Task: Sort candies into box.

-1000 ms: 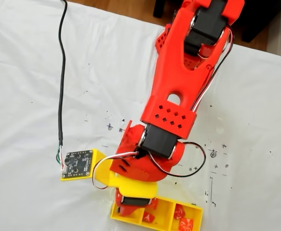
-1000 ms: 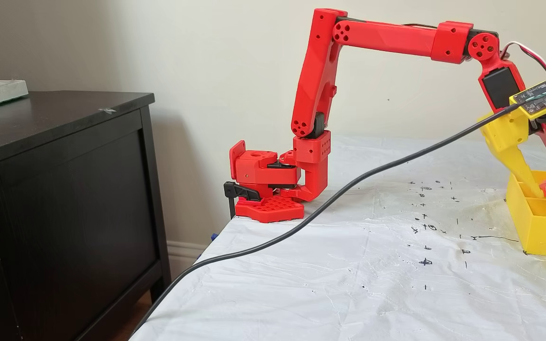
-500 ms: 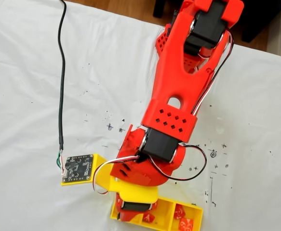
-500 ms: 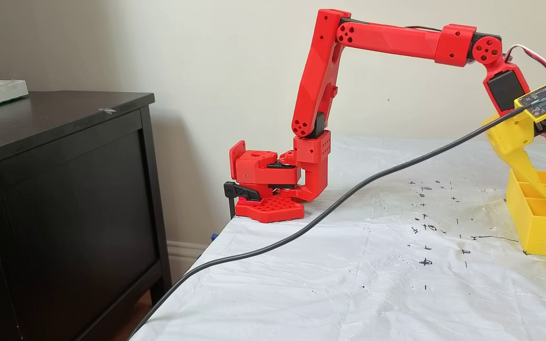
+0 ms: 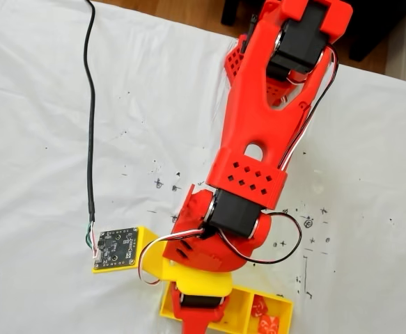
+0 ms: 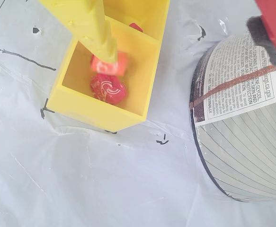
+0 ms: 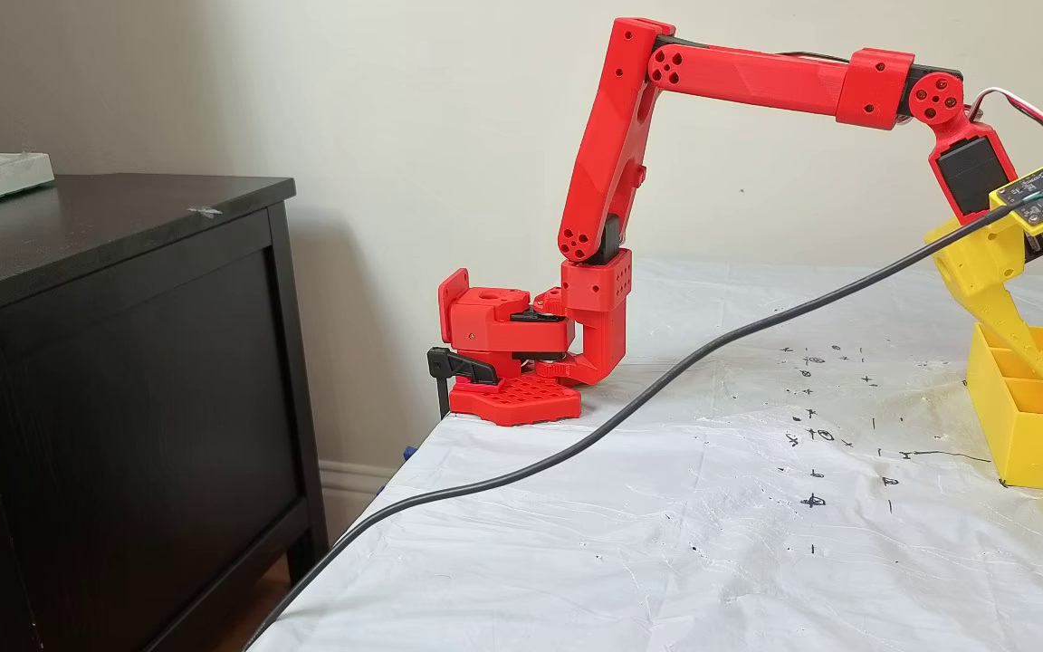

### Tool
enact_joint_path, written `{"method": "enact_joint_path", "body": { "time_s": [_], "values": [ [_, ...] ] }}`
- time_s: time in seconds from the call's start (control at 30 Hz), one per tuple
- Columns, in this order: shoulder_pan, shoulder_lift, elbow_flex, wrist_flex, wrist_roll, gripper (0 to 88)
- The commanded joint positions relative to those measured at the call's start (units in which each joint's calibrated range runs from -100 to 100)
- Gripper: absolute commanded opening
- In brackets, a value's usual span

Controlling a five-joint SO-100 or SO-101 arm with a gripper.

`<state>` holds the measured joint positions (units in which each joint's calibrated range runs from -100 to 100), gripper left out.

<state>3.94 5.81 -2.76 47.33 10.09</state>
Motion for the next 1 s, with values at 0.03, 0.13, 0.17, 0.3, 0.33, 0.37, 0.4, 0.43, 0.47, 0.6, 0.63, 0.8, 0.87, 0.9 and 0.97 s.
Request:
{"method": "enact_joint_path", "body": {
  "time_s": [0.03, 0.13, 0.17, 0.3, 0.33, 0.37, 0.4, 0.43, 0.47, 0.6, 0.63, 0.8, 0.87, 0.9, 0.97],
  "values": [
    [-1.5, -3.9, -4.3, -1.0, 0.0, 45.4],
    [-1.4, -4.7, -3.8, -0.8, -0.1, 43.6],
    [-1.4, -5.0, -3.6, -0.8, -0.1, 41.9],
    [-1.2, -7.2, -2.2, -0.6, -0.7, 12.1],
    [-1.1, -7.6, -1.9, -0.5, -0.9, 4.8],
    [-1.0, -8.1, -1.7, -0.5, -1.2, 0.4],
    [-1.0, -8.6, -1.3, -0.3, -1.4, 0.2],
    [-0.9, -9.2, -0.8, -0.2, -1.6, 0.2],
    [-0.8, -9.8, -0.4, -0.2, -1.8, 0.2],
    [-0.4, -12.9, 2.3, 0.3, -2.6, 0.2],
    [-0.3, -14.3, 3.8, 0.3, -2.9, 0.2],
    [0.0, -24.0, 14.7, -0.9, -5.1, 0.2],
    [-0.4, -28.2, 20.1, -1.2, -5.9, 0.2],
    [-0.8, -30.7, 23.5, -0.9, -6.1, 0.2],
    [-1.4, -37.0, 31.5, -0.5, -6.3, 0.2]
  ]
}}
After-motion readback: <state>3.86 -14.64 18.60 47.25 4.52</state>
